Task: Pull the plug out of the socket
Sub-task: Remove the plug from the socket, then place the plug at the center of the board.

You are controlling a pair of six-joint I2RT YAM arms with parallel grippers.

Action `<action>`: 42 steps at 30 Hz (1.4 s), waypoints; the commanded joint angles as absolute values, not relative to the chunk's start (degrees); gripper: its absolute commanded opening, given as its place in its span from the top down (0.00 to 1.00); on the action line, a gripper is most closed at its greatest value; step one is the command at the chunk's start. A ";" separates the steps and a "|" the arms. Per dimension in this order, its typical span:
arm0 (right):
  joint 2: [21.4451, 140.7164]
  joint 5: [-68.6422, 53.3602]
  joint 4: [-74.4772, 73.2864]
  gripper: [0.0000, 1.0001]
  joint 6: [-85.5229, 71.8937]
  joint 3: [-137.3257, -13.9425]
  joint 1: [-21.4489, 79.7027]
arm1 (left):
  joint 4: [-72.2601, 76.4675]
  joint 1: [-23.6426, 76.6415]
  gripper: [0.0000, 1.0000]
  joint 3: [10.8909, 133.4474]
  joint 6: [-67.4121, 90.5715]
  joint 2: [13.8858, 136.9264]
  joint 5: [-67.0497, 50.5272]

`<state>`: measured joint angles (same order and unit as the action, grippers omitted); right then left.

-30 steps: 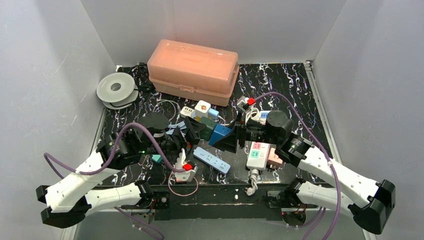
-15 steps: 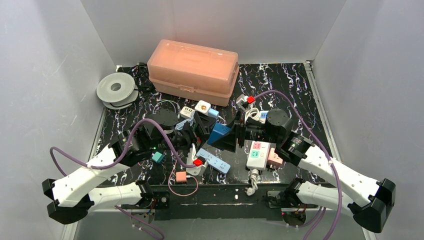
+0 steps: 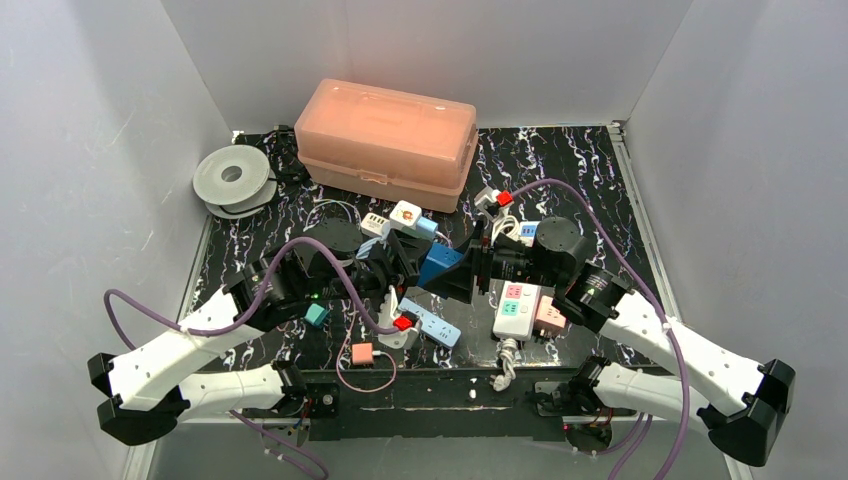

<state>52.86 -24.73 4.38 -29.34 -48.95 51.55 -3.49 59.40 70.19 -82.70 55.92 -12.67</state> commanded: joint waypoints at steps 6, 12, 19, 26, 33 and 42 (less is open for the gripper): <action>47.50 -23.69 3.09 0.99 -28.12 -50.58 52.04 | -6.10 59.41 1.00 70.48 -86.23 54.83 -7.88; 39.96 -21.07 0.11 0.99 -29.07 -46.20 52.08 | -7.79 58.40 1.00 70.32 -86.88 54.11 -6.73; 35.01 -20.13 -5.69 0.99 -29.91 -44.15 52.08 | -3.01 57.58 1.00 69.21 -87.38 55.67 -2.80; 31.77 -17.76 -5.70 0.99 -31.62 -40.71 52.04 | 1.65 57.40 1.00 71.00 -87.12 58.97 4.91; 29.28 -17.70 -7.93 0.99 -32.18 -38.96 52.03 | 0.56 56.28 1.00 70.14 -88.35 58.10 4.67; 31.67 -19.05 -4.94 0.99 -32.98 -39.18 52.03 | -0.56 56.26 0.65 67.36 -88.53 55.55 0.69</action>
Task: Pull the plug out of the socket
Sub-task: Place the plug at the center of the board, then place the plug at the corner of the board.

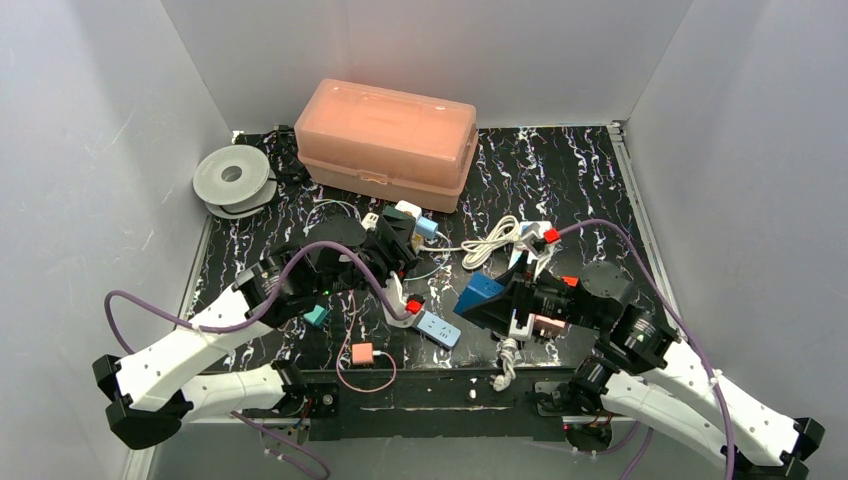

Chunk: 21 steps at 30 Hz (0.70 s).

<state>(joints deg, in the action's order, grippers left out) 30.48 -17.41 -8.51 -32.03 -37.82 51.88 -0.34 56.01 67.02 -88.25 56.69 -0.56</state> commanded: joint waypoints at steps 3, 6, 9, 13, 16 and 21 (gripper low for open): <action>31.35 -17.97 -6.19 0.99 -32.62 -39.37 52.03 | -1.05 55.58 0.87 68.63 -86.71 55.12 1.28; 30.61 -14.46 -8.68 0.99 -32.29 -39.97 51.97 | -3.18 54.73 0.89 69.08 -84.57 54.17 2.12; 31.79 -8.78 -12.78 0.99 -32.42 -43.13 51.90 | -8.07 54.64 0.95 70.79 -79.09 54.09 5.27; 37.02 0.50 -24.07 0.99 -33.39 -51.02 50.41 | -16.89 53.69 1.00 73.41 -67.73 53.65 8.57; 42.59 3.07 -33.37 0.99 -36.60 -56.85 44.38 | -28.13 52.28 1.00 73.59 -59.84 52.70 9.35; 47.10 -5.57 -43.47 0.99 -40.66 -59.66 23.67 | -44.10 48.37 1.00 72.21 -49.29 52.96 5.86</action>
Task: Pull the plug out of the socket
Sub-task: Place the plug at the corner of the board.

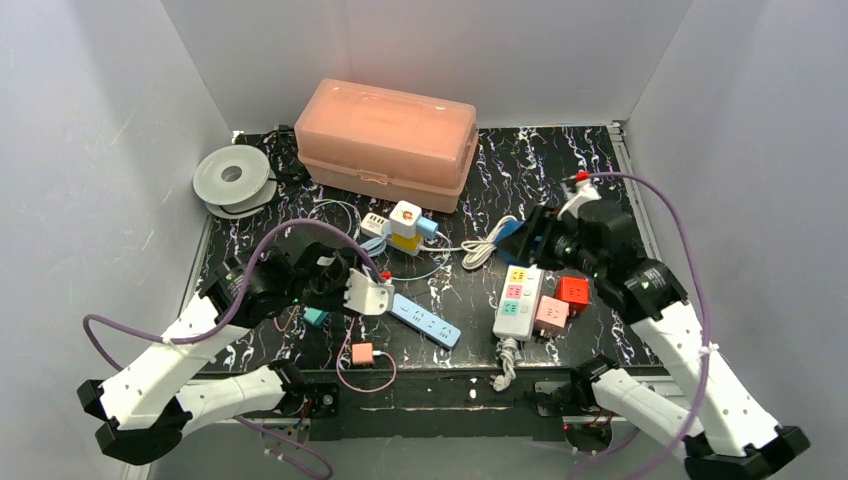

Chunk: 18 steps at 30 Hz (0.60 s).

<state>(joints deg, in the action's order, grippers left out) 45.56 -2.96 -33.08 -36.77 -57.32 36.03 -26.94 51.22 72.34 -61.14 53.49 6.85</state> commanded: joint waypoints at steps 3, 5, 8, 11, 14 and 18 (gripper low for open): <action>47.20 -3.25 -46.10 0.99 -39.98 -59.15 16.65 | -47.71 45.84 1.00 69.90 -46.39 53.47 3.06; 47.20 -2.18 -47.10 0.99 -39.76 -58.35 12.59 | -48.76 44.30 1.00 68.29 -44.95 54.35 1.61; 47.33 -1.01 -48.09 0.99 -40.07 -56.23 6.64 | -47.58 42.51 1.00 64.74 -45.03 54.92 0.15; 47.15 -2.35 -46.51 0.99 -40.48 -52.31 0.98 | -45.46 39.17 1.00 58.68 -46.92 54.46 -2.71; 48.10 -4.81 -44.29 0.95 -40.87 -48.19 -7.91 | -42.25 35.18 1.00 53.80 -47.41 54.39 -4.64; 52.61 -6.02 -40.97 0.93 -40.94 -44.72 -17.57 | -39.04 30.77 1.00 49.80 -48.50 56.22 -6.84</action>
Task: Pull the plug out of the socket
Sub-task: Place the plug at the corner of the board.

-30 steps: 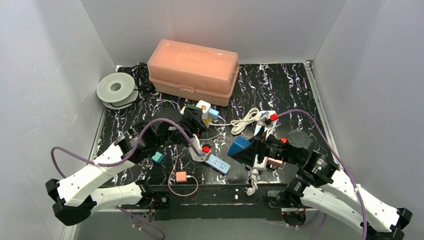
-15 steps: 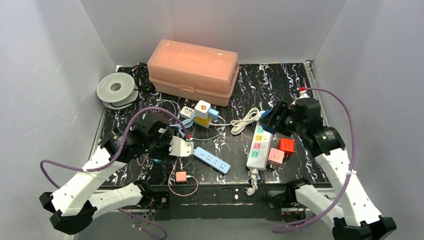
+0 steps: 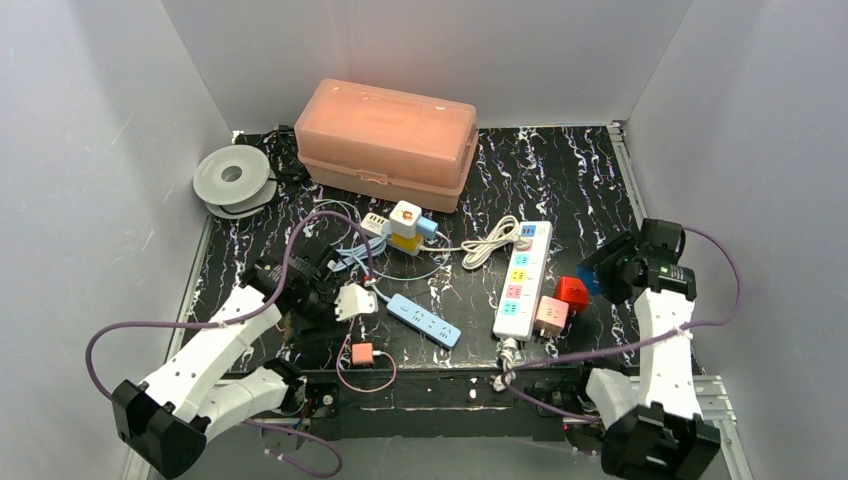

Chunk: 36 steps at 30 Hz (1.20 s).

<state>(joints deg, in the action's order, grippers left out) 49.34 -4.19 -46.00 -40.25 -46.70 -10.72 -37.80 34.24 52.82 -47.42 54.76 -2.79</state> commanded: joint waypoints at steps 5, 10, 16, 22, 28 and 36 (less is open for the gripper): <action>58.82 -2.11 -38.62 0.98 -42.71 -45.76 -21.58 | -33.40 27.03 1.00 44.71 -50.64 57.88 -8.33; 66.40 -0.30 -38.28 0.92 -43.39 -47.22 -22.88 | -29.20 26.72 1.00 43.51 -50.26 60.79 -9.65; 72.66 -0.32 -36.80 0.71 -45.45 -47.38 -23.38 | -24.81 26.72 1.00 42.26 -50.42 63.94 -9.60; 79.70 -0.28 -37.10 0.63 -45.11 -47.39 -23.36 | -20.00 26.72 0.79 40.21 -51.46 63.84 -7.70; 81.91 0.89 -36.58 0.59 -44.97 -46.76 -23.37 | -19.82 26.72 0.59 40.17 -51.37 63.42 -8.27; 85.05 0.43 -37.90 0.37 -44.49 -47.11 -22.85 | -21.02 26.70 0.24 42.81 -49.92 63.34 -9.61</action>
<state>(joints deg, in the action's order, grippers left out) 81.97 -0.84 -38.13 -44.82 -46.76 -23.18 -14.94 27.07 40.86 -50.72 63.86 -7.84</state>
